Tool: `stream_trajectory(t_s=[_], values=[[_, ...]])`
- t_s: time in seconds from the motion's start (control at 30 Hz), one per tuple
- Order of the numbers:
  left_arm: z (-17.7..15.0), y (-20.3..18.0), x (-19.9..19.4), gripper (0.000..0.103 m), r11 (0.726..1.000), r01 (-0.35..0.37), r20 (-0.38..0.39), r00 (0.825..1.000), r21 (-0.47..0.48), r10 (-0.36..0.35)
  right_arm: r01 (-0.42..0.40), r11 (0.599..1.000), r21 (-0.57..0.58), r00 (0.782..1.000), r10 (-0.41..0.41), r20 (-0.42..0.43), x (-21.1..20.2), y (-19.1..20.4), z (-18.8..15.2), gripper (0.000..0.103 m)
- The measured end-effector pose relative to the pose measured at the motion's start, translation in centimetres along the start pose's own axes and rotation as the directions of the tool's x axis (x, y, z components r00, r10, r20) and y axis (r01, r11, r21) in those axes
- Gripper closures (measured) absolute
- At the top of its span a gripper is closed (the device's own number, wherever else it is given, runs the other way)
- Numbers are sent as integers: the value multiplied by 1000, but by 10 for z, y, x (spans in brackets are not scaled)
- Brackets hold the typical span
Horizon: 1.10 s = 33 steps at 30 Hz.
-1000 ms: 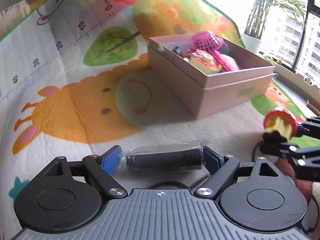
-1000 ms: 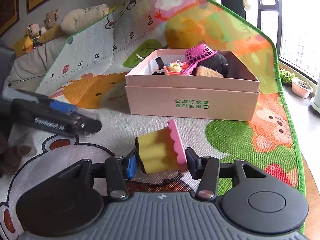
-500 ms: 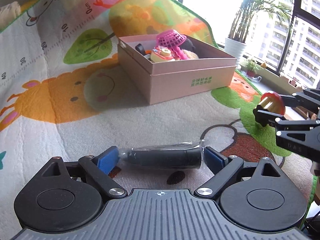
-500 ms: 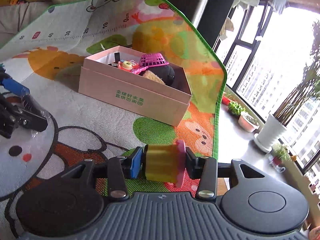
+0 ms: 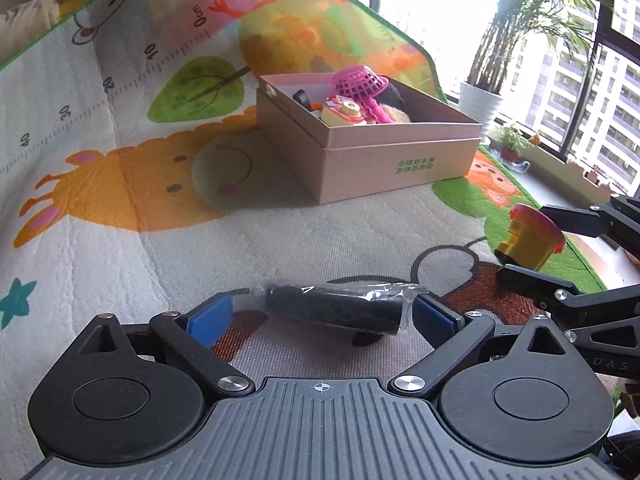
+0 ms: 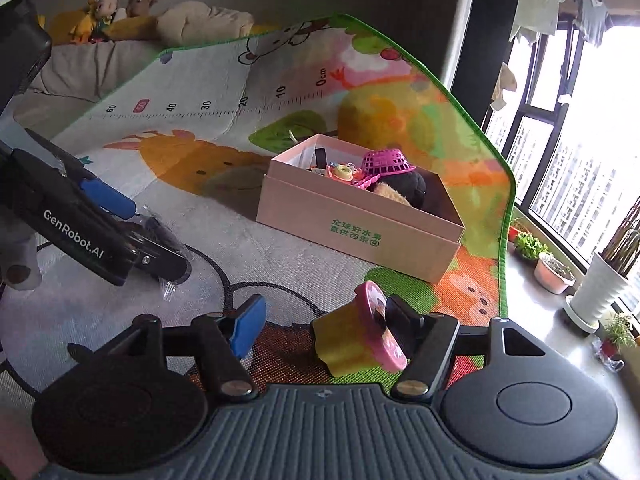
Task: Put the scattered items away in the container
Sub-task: 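Lift the black grip with the left tool while the right tool turns the cupcake toy upright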
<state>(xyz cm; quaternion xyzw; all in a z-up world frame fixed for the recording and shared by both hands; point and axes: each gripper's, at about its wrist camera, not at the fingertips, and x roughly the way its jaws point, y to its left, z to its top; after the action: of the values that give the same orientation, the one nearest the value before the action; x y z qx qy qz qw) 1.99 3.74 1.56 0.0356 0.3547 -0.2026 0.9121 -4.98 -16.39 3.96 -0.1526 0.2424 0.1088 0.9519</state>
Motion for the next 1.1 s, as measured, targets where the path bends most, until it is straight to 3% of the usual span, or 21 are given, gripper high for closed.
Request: stream_trajectory(t_s=[0.13,0.3,0.4,0.5,0.67,0.7,0.73,0.77,1.1], values=[[-1,2,-4,3,1000,-13,2,1000,-4,13,-117,992,46,993,117,-10,-2,10,9,35],[-4,4,-10,2,999,-30,-6,1000,-11,30,-183,975,123,982,187,-17,-3,8,16,36],[-4,3,-9,2,999,-42,-19,999,-16,42,-174,963,204,984,180,-7,-10,-8,19,33],[-4,-2,-9,2,999,-43,-24,999,-14,43,-111,967,230,993,118,-21,-10,-19,17,17],[-5,-8,-8,1,999,-33,-25,999,1,33,-97,970,222,987,123,-105,15,-23,13,17],[-6,-8,-7,1,999,-39,-26,999,3,39,-89,971,222,986,117,-117,20,-22,12,21],[-5,-8,-6,1,999,-46,-29,999,3,46,-84,972,219,985,114,-129,24,-22,11,38],[-5,-8,-4,1,999,-52,-33,998,3,52,-85,973,217,983,117,-140,26,-21,11,48],[-2,-13,5,1,999,-48,-53,997,26,49,-88,971,221,984,119,-134,25,-29,11,47]])
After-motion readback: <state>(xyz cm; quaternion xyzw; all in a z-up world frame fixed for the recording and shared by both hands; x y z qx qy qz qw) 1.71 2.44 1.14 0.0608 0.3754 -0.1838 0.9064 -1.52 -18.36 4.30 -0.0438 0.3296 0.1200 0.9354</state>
